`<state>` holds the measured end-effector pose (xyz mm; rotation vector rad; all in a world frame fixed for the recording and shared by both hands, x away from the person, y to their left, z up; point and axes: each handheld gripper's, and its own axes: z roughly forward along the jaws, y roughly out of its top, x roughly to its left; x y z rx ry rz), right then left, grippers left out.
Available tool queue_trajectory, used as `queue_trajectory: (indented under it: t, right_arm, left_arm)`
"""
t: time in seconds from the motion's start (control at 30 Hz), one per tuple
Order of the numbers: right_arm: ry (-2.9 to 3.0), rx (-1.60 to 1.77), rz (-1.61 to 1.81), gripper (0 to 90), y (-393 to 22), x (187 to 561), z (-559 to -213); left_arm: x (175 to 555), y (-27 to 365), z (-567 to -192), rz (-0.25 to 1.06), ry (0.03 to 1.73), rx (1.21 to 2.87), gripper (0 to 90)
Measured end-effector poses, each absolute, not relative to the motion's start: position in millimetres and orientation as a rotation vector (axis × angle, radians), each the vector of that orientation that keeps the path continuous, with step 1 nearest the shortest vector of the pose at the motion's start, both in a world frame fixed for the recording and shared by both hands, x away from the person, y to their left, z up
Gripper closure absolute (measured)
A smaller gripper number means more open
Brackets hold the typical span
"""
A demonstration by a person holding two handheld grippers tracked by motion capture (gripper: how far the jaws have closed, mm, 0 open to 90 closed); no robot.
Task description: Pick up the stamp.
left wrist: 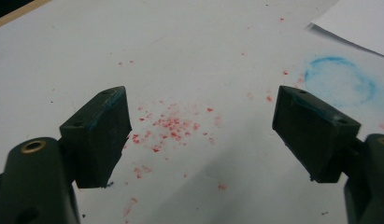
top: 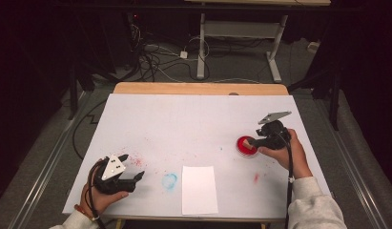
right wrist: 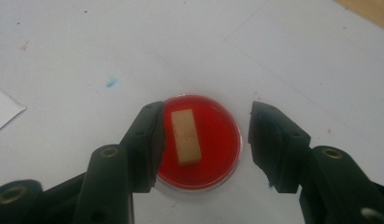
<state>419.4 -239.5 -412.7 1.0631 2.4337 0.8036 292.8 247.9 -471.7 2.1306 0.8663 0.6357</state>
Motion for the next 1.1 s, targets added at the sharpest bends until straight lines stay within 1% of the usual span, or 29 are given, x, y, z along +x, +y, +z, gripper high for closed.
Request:
queue_trajectory:
  t: [0.1, 0.17, 0.2, 0.27, 0.37, 0.4, 0.43, 0.5, 0.87, 1.1]
  right_arm:
    - [2.457, 1.055, 0.789, 52.0, -237.1, 421.6, -418.3]
    - [2.494, 1.038, 0.782, 56.3, -233.6, 423.8, -426.7]
    - [2.494, 1.038, 0.782, 56.3, -233.6, 423.8, -426.7]
    - [2.495, 1.05, 0.737, 62.0, -231.7, 426.1, -434.1]
    - [2.495, 1.049, 0.738, 66.5, -232.2, 427.0, -438.3]
    - [2.491, 1.05, 0.748, 69.6, -232.2, 426.7, -438.7]
    - [2.491, 1.05, 0.748, 69.6, -232.2, 426.7, -438.7]
    - [2.512, 1.017, 0.73, 75.5, -228.1, 425.2, -440.6]
    - [2.46, 1.033, 0.744, 76.3, -228.1, 423.3, -441.0]
    - [2.339, 0.996, 0.889, 76.2, -235.1, 405.7, -404.7]
  left_arm:
    - [292.2, 248.0, -471.6, 0.631, 0.869, 2.131, 18.9]
    - [292.3, 247.7, -472.1, 0.624, 0.873, 2.134, 19.0]
    - [292.3, 247.7, -472.1, 0.624, 0.875, 2.133, 19.0]
    - [292.2, 247.9, -472.0, 0.624, 0.878, 2.132, 19.0]
    - [292.4, 248.3, -472.0, 0.625, 0.876, 2.134, 19.0]
    - [292.7, 248.4, -472.1, 0.623, 0.875, 2.135, 19.0]
    - [292.9, 248.4, -472.2, 0.624, 0.876, 2.136, 19.0]
    - [293.2, 248.3, -472.6, 0.619, 0.875, 2.137, 19.0]
    - [294.0, 249.0, -472.9, 0.621, 0.876, 2.148, 19.5]
    - [294.4, 248.7, -473.6, 0.619, 0.875, 2.152, 19.5]
